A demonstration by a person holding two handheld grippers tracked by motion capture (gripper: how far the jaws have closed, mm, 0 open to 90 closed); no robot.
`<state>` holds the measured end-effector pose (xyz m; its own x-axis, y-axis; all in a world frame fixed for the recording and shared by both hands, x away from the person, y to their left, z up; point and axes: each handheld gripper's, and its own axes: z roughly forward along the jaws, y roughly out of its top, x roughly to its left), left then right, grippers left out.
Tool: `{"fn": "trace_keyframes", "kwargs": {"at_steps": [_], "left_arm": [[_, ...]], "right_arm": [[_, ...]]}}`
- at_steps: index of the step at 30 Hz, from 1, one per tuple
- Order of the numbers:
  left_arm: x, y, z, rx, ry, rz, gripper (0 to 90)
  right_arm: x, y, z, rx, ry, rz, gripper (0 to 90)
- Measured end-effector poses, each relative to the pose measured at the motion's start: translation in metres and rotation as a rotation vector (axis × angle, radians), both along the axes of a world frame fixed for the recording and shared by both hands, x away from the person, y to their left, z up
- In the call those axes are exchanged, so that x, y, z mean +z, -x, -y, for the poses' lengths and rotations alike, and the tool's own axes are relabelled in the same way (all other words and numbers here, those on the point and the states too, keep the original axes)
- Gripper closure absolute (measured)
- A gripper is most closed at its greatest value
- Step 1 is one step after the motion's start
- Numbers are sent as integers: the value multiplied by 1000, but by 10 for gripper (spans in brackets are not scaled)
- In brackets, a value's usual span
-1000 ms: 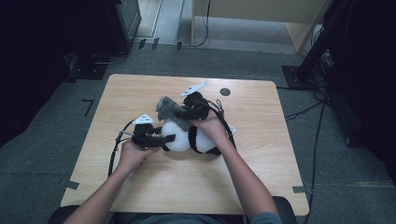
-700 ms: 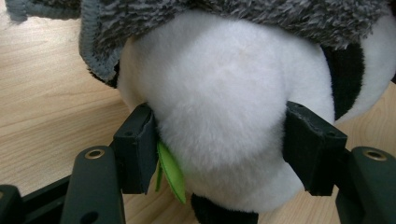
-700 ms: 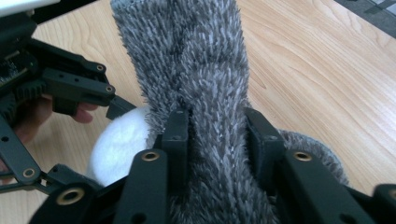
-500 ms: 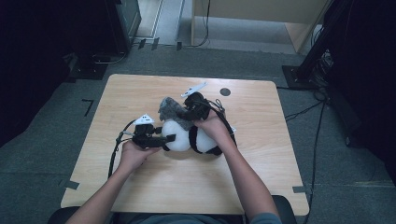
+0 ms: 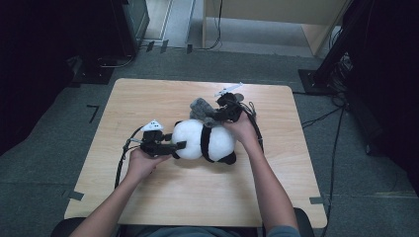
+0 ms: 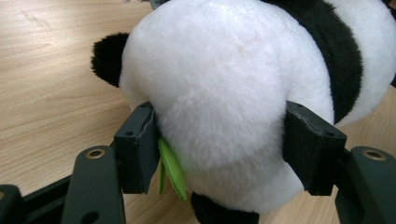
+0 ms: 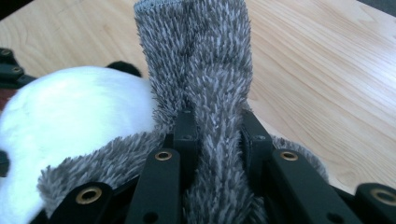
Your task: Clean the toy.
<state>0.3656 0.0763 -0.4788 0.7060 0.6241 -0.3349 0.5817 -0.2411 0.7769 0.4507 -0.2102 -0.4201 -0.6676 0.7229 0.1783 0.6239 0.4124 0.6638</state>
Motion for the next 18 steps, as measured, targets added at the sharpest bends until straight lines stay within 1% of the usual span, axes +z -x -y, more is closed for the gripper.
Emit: {"fn": "trace_keyframes", "kwargs": {"at_steps": [4, 9, 11, 12, 15, 16, 18], "left_arm": [[0, 0, 0, 0, -2, 2, 338], [1, -1, 0, 0, -6, -2, 338], [1, -2, 0, 2, -2, -16, 338], [1, -2, 0, 2, -1, -17, 339], [1, -3, 1, 1, -3, -15, 341], [1, -3, 1, 0, -3, -15, 341], [1, -3, 1, -1, -3, -15, 340]], "right_arm": [[-3, -4, 15, -44, -15, -20, 742], [-6, -6, 36, -94, -5, -46, 748], [-7, -6, 43, -109, -6, -54, 749], [-7, -6, 48, -122, -6, -63, 750], [-11, -2, 60, -147, -11, -59, 753], [-12, -1, 63, -154, -11, -68, 754], [-15, 0, 70, -171, -5, -71, 755]]}}
